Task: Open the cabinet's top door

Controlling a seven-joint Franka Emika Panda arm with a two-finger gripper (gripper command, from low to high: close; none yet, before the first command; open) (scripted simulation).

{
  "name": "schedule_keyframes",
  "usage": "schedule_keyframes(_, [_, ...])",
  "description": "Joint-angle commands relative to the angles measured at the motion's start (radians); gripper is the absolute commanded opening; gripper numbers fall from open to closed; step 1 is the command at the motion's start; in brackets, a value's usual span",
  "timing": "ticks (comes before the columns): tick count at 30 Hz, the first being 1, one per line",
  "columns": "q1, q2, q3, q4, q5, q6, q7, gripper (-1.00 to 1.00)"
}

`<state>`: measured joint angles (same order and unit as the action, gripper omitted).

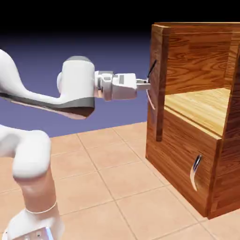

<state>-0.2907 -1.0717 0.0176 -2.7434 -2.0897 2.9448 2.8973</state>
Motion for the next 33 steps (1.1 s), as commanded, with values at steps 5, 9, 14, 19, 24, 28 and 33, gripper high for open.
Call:
schedule_keyframes(5, [-0.181, -0.106, 0.126, -0.042, 0.166, 0.109, -0.053, -1.0])
schedule_keyframes(9, [-0.317, -0.189, 0.198, -0.08, 0.338, 0.213, -0.156, -1.0])
schedule_keyframes(14, [-0.401, -0.257, 0.238, -0.13, 0.556, 0.284, -0.329, -1.0])
schedule_keyframes(19, [-0.357, -0.302, 0.247, -0.188, 0.773, 0.237, -0.535, -1.0])
schedule_keyframes(24, [-0.196, -0.369, 0.258, -0.24, 0.947, 0.047, -0.697, -1.0])
schedule_keyframes(28, [-0.07, -0.433, 0.298, -0.258, 1.034, -0.127, -0.752, -1.0])
schedule_keyframes(33, [0.064, -0.504, 0.397, -0.26, 1.159, -0.344, -0.798, -1.0])
